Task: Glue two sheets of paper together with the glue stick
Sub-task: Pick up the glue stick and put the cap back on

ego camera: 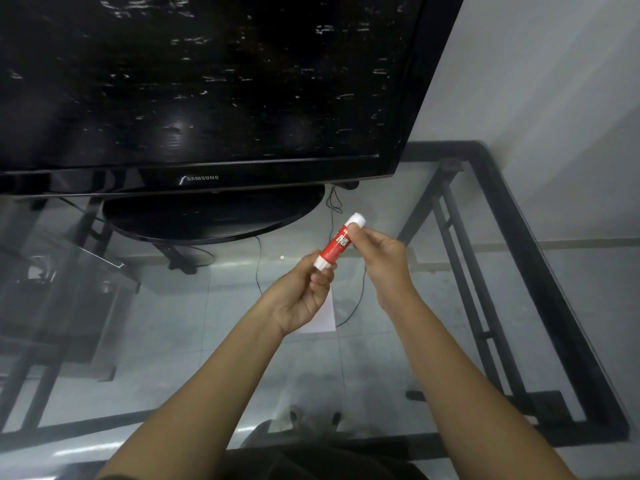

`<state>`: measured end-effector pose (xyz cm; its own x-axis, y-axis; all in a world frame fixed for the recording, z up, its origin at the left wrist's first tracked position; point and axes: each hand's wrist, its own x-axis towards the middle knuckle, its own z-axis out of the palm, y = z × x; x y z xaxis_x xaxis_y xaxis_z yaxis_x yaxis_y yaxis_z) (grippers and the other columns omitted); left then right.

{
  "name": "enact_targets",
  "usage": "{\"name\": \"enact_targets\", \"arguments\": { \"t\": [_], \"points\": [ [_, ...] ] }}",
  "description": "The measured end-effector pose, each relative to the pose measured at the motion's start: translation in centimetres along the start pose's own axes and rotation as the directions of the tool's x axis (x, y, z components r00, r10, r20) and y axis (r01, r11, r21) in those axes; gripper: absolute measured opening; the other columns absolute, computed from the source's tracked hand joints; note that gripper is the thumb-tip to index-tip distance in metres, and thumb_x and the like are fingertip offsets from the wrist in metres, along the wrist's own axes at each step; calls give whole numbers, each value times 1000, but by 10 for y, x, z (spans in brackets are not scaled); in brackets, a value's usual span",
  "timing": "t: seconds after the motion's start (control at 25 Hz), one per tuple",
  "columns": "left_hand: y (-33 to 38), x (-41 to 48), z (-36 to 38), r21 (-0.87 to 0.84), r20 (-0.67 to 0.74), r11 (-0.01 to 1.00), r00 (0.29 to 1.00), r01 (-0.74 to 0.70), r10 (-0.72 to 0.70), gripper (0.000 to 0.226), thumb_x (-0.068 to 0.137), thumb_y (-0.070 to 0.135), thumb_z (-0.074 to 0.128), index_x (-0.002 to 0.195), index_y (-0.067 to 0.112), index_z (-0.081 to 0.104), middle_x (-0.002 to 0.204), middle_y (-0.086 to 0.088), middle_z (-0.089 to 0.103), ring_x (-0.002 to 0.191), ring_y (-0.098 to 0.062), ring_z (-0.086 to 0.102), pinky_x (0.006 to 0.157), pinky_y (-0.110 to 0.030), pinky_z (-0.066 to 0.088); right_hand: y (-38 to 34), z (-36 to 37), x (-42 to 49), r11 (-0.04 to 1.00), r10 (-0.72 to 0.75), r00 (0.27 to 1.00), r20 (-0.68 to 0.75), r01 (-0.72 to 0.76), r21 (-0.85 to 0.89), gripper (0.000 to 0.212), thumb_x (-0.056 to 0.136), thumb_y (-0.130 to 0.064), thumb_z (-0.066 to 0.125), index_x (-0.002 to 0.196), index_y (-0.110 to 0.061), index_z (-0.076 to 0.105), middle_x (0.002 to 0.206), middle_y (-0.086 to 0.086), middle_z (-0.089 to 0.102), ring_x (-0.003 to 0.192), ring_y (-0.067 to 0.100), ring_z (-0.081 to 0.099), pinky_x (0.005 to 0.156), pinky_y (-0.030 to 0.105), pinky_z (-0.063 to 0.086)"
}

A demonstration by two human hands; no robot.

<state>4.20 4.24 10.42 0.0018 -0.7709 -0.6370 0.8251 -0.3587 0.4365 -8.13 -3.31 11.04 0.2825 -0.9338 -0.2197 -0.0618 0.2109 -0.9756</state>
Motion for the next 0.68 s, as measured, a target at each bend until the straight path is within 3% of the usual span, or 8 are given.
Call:
{"name": "enact_targets", "arguments": {
  "t": [0.04, 0.12, 0.24, 0.32, 0.4, 0.48, 0.6, 0.68],
  "points": [
    [2, -3, 1, -6, -6, 999, 999, 38, -38, 31, 92, 32, 51, 94, 2, 56, 53, -3, 56, 39, -5, 49, 40, -12, 46, -2, 0, -2, 1000, -8, 1000, 10, 8, -1, 21, 80, -43, 66, 77, -23, 73, 91, 18, 67, 80, 16, 60, 63, 11, 46],
    [3, -10, 1, 223, 9, 954, 979, -202, 205, 29, 92, 36, 51, 104, 10, 51, 58, -2, 59, 46, -7, 53, 48, -14, 48, -6, 1, -5, 1000, -24, 1000, 13, 24, 5, 29, 81, -44, 65, 80, -16, 72, 83, 24, 62, 77, 12, 54, 61, 8, 41],
    [-4, -21, 3, 614, 178, 566, 795, -550, 579, 21, 91, 38, 51, 95, 17, 52, 59, 4, 60, 52, -7, 53, 52, -17, 46, -18, 6, -10, 999, -10, 1000, -8, 11, 32, 20, 80, -47, 64, 76, -29, 72, 73, -12, 70, 73, -3, 61, 56, 1, 40],
    [2, -23, 5, 604, 106, 640, 844, -475, 527, 38, 93, 45, 42, 76, 15, 56, 49, 4, 52, 43, -8, 44, 44, -18, 39, -27, 11, -11, 999, -28, 1000, 5, 27, 27, 16, 80, -46, 64, 74, -33, 71, 72, -16, 70, 71, -7, 61, 54, -1, 40],
    [14, -31, 12, 396, 10, 897, 978, -197, 210, 49, 92, 52, 40, 62, 15, 55, 41, 4, 42, 35, -8, 34, 35, -17, 32, -33, 14, -13, 999, -49, 999, 12, 49, 14, 16, 80, -46, 65, 78, -31, 72, 74, -14, 69, 72, -4, 61, 54, 0, 41],
    [19, -36, 15, 296, 35, 950, 995, -97, 91, 47, 90, 53, 42, 68, 14, 56, 44, 3, 46, 36, -7, 36, 35, -17, 35, -39, 15, -15, 998, -58, 998, 14, 57, 18, 14, 81, -45, 64, 76, -34, 72, 74, -16, 70, 75, -4, 62, 55, -1, 40],
    [13, -34, 11, 524, 95, 701, 850, -485, 517, 30, 91, 44, 48, 97, 15, 54, 64, 6, 61, 54, -6, 52, 56, -19, 46, -43, 15, -18, 996, -86, 996, 29, 85, 27, 17, 82, -45, 62, 67, -44, 71, 69, -25, 68, 72, -15, 59, 55, -4, 37],
    [11, -34, 8, 579, 121, 617, 804, -533, 582, 32, 91, 46, 45, 92, 16, 56, 59, 8, 58, 52, -5, 49, 55, -17, 44, -44, 15, -18, 996, -85, 996, 31, 84, 28, 14, 80, -47, 63, 73, -39, 71, 73, -26, 69, 76, -16, 59, 55, -5, 36]
  ]
}}
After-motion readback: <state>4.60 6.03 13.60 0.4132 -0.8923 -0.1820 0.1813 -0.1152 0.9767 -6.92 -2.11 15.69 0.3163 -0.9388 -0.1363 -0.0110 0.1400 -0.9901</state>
